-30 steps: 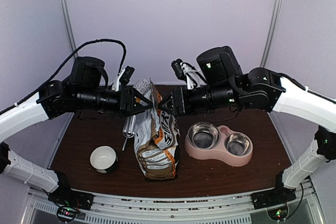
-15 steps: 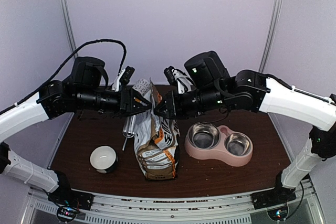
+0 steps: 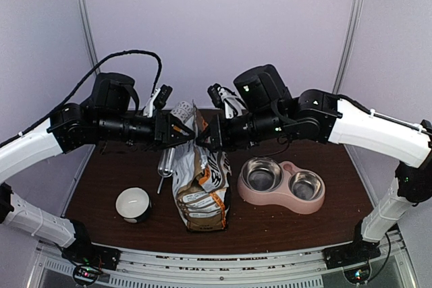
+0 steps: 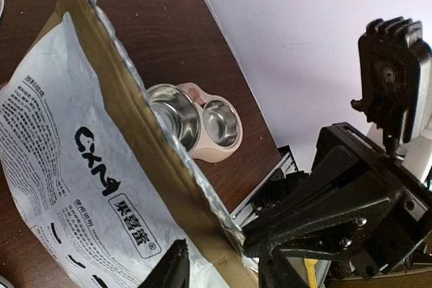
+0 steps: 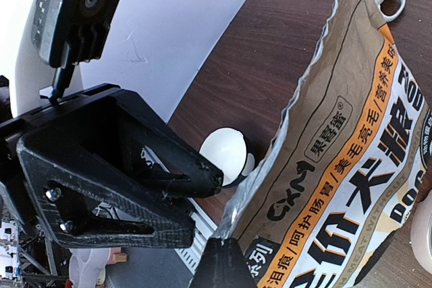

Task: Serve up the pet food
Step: Open the seal of the pet food bag.

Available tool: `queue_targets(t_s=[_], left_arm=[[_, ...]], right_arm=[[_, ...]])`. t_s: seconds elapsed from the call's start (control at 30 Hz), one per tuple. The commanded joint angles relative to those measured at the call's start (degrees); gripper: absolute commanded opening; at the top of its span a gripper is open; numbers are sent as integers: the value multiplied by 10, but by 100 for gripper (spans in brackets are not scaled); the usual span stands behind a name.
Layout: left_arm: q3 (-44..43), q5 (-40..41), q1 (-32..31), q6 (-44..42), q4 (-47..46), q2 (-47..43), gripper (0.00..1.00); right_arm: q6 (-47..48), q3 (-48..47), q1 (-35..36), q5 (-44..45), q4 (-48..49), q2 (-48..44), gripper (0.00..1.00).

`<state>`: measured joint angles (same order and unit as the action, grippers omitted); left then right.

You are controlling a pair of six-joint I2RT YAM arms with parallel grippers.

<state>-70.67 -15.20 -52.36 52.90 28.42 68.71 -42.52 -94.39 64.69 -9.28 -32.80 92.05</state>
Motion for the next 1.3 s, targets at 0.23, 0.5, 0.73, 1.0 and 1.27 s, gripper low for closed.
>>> queue_targets(t_s=[0.23,0.5,0.73,1.0,1.27], left_arm=[[-9,6,25,19,-43,12,40],[-23,-16,29,17,-43,38,35],[-20,-18,31,22,-36,38,25],[0,-22,30,30,-35,29,25],[18,-19,31,34,-33,15,26]], right_arm=[[-2,26,-6,-27,52,-13,0],[1,29,-6,-27,55,-16,0],[2,29,-7,-25,53,-18,0],[0,30,-10,-19,50,-21,0],[-2,30,-13,-19,50,-20,0]])
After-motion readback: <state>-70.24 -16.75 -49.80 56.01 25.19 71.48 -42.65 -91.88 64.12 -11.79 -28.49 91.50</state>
